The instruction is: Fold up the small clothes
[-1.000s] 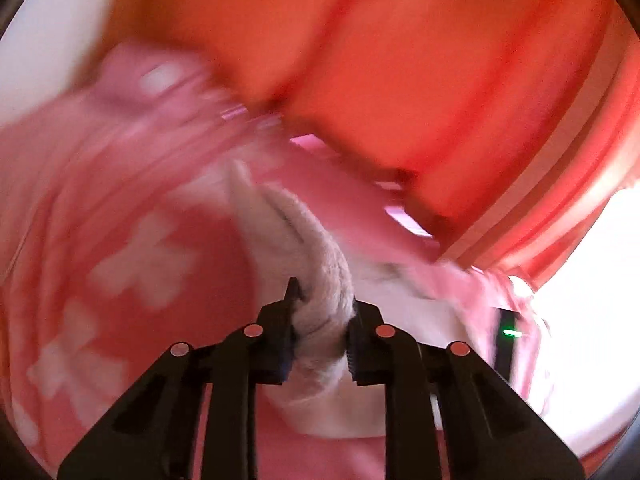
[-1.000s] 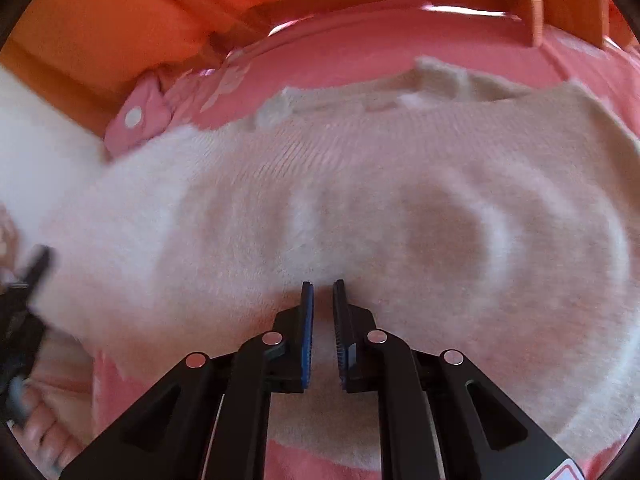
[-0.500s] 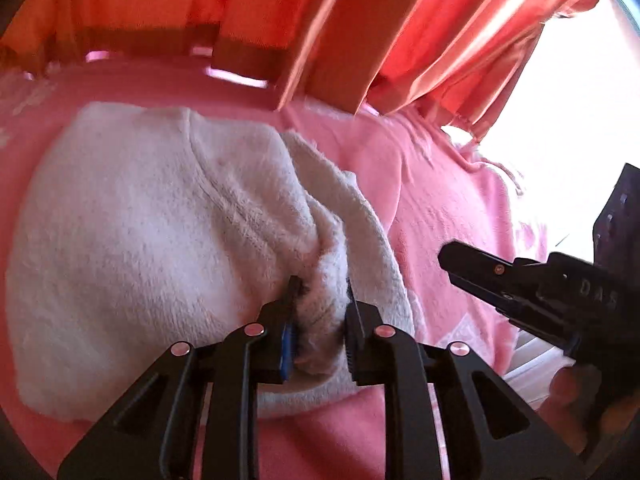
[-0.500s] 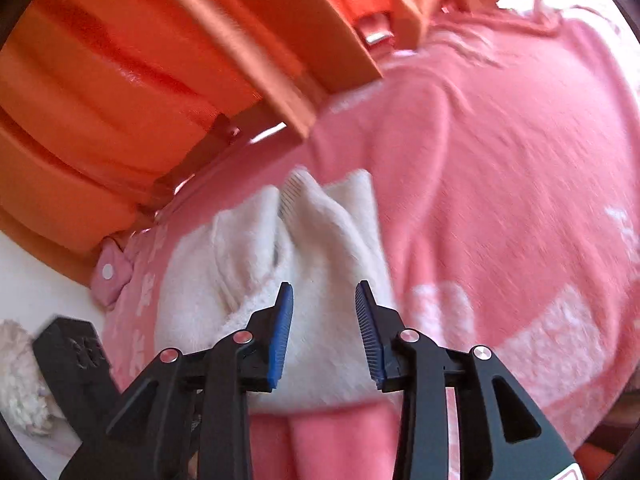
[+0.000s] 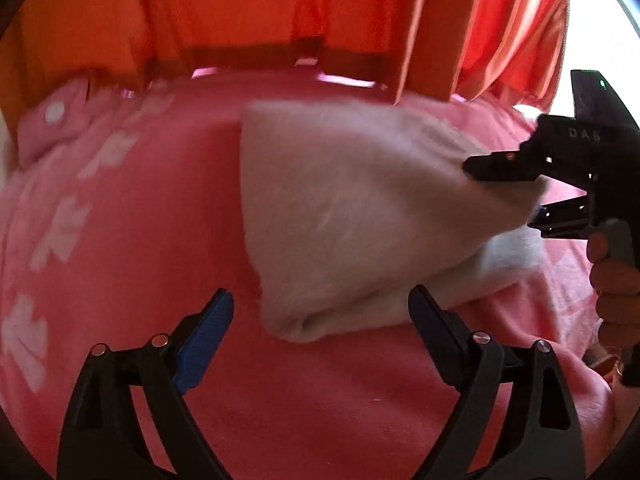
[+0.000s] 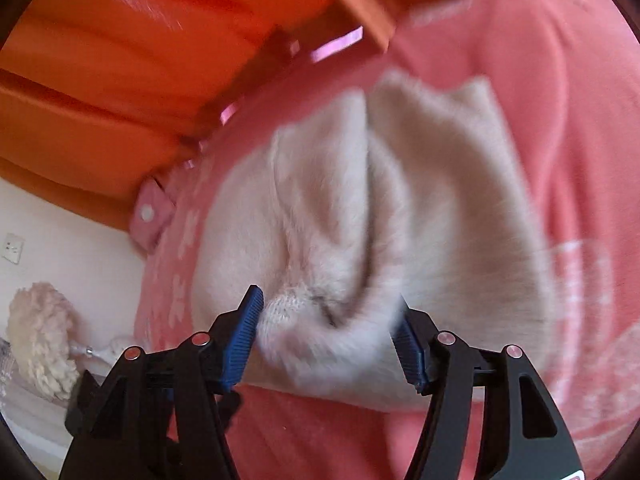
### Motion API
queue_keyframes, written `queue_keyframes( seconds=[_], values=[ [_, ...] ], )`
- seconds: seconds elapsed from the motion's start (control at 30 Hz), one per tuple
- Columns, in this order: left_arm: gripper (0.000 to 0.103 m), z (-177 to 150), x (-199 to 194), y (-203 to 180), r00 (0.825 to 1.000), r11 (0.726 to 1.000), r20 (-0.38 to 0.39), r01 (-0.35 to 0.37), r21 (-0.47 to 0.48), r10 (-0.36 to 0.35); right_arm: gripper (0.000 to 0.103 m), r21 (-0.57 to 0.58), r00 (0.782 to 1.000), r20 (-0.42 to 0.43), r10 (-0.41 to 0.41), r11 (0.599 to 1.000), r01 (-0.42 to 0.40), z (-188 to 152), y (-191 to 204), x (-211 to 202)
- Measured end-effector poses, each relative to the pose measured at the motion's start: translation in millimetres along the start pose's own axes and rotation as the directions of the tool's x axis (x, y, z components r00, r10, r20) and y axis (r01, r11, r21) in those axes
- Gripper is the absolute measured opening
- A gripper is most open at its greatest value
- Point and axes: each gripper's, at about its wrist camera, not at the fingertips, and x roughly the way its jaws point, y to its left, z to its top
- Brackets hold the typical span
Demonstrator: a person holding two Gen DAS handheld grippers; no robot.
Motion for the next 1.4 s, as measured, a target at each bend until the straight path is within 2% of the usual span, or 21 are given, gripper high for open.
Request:
queue_keyframes(
  seconds=[0.07, 0.1, 0.17, 0.23, 0.3, 0.33, 0.37, 0.43, 0.47, 0.53, 0.63, 0.73, 0.8, 0.87, 0.9, 1.03, 1.13, 1.2, 1.27, 1.3, 1.4],
  values=[
    [0.060, -0.8, 9.6, 4.9, 1.000, 1.000, -0.022, -0.013, -0.016, 0.013, 0.020, -0.046, 0.998, 0.029, -0.061, 0.997, 0.062, 2.0, 14.6, 2.7],
    [0.031, 1.1, 15.9, 9.3, 0.999, 0.999, -0.048, -0.003, -0.046, 0.001, 0.019, -0.057, 0.998, 0.055, -0.032, 0.998, 0.035, 4.2, 21.4, -6.7],
    [0.024, 2.0, 10.8, 21.4, 0.997, 0.991, -0.052, 0.044, -0.126, -0.051, 0.015, -0.088, 0.979, 0.173, 0.111, 0.991, -0.097, 4.8, 31.0, -53.6],
    [0.016, 2.3, 2.8, 23.7, 0.996, 0.986, -0.032, 0.083, -0.144, -0.089, 0.015, -0.133, 0.937, 0.283, 0.204, 0.976, -0.173, -3.5, 31.2, -101.3],
    [0.014, 3.9, 2.2, 18.2, 0.995, 0.987, -0.027, 0.092, -0.136, -0.096, 0.015, -0.145, 0.923, 0.350, 0.160, 0.983, -0.115, -12.4, 14.1, -116.2],
    [0.013, 3.7, 3.7, 15.6, 0.995, 0.987, -0.032, 0.089, -0.132, -0.094, 0.015, -0.094, 0.946, 0.319, 0.061, 0.995, -0.032, -13.1, -9.3, -102.9],
    [0.011, 3.0, 7.1, 12.6, 0.995, 0.988, -0.044, 0.083, -0.127, -0.089, 0.015, -0.042, 0.966, 0.258, -0.003, 0.999, 0.014, -12.7, -30.6, -84.6],
    [0.011, -1.5, 17.0, 9.2, 0.993, 0.987, -0.077, 0.078, -0.141, -0.089, 0.015, 0.066, 0.990, 0.114, -0.080, 0.995, 0.073, -15.9, -73.6, -43.8],
    [0.011, -4.2, 22.3, 8.5, 0.991, 0.985, -0.094, 0.076, -0.155, -0.092, 0.014, 0.086, 0.995, 0.094, -0.034, 0.996, 0.026, -22.3, -87.5, -33.2],
    [0.011, -7.2, 24.7, 7.5, 0.993, 0.986, -0.087, 0.067, -0.152, -0.081, 0.015, 0.067, 0.992, 0.129, -0.009, 0.998, 0.000, -27.2, -85.1, -42.8],
    [0.012, -7.3, 19.3, 6.0, 0.991, 0.986, -0.101, 0.072, -0.148, -0.088, 0.020, 0.028, 0.990, 0.135, -0.029, 0.999, 0.025, -29.9, -76.5, -49.7],
    [0.013, -0.5, 0.4, 9.9, 0.986, 0.980, -0.095, 0.122, -0.160, -0.139, 0.026, 0.038, 0.985, 0.173, -0.024, 0.999, 0.018, -40.7, -69.6, -63.9],
    [0.015, 5.3, -20.1, 13.3, 0.978, 0.969, -0.070, 0.185, -0.160, -0.198, 0.030, 0.036, 0.977, 0.210, -0.027, 0.999, 0.020, -40.3, -67.4, -79.2],
    [0.027, 13.9, -35.6, 15.9, 0.974, 0.962, -0.032, 0.216, -0.167, -0.224, 0.035, -0.001, 0.967, 0.248, -0.056, 0.998, 0.058, -35.5, -57.0, -91.5],
    [0.039, 22.2, -45.2, 16.8, 0.974, 0.958, 0.012, 0.226, -0.178, -0.228, 0.036, -0.020, 0.964, 0.259, -0.058, 0.998, 0.066, -29.3, -51.7, -95.1],
    [0.046, 55.1, -52.0, 9.4, 0.965, 0.947, 0.088, 0.261, -0.187, -0.249, 0.043, -0.046, 0.953, 0.287, -0.095, 0.993, 0.113, -1.2, -45.6, -99.6],
    [0.050, 74.5, -31.1, -2.6, 0.971, 0.956, 0.087, 0.234, -0.176, -0.222, 0.048, -0.030, 0.941, 0.300, -0.155, 0.985, 0.171, 9.9, -49.3, -95.9],
    [0.050, 80.6, -1.6, -10.8, 0.976, 0.966, 0.025, 0.215, -0.146, -0.214, 0.048, -0.002, 0.928, 0.310, -0.204, 0.977, 0.215, 5.9, -62.3, -96.8],
    [0.050, 73.6, 24.8, -15.2, 0.987, 0.983, -0.053, 0.144, -0.118, -0.151, 0.048, 0.045, 0.918, 0.315, -0.242, 0.970, 0.240, 0.2, -78.7, -97.8],
    [0.051, 66.3, 32.3, -14.5, 0.990, 0.988, -0.059, 0.118, -0.103, -0.125, 0.049, 0.065, 0.917, 0.312, -0.250, 0.968, 0.242, -1.2, -84.2, -98.7],
    [0.056, 56.5, 32.2, -14.3, 0.997, 0.996, -0.024, 0.077, -0.048, -0.078, 0.049, 0.057, 0.935, 0.291, -0.203, 0.979, 0.195, 4.9, -85.0, -97.0]
  ],
)
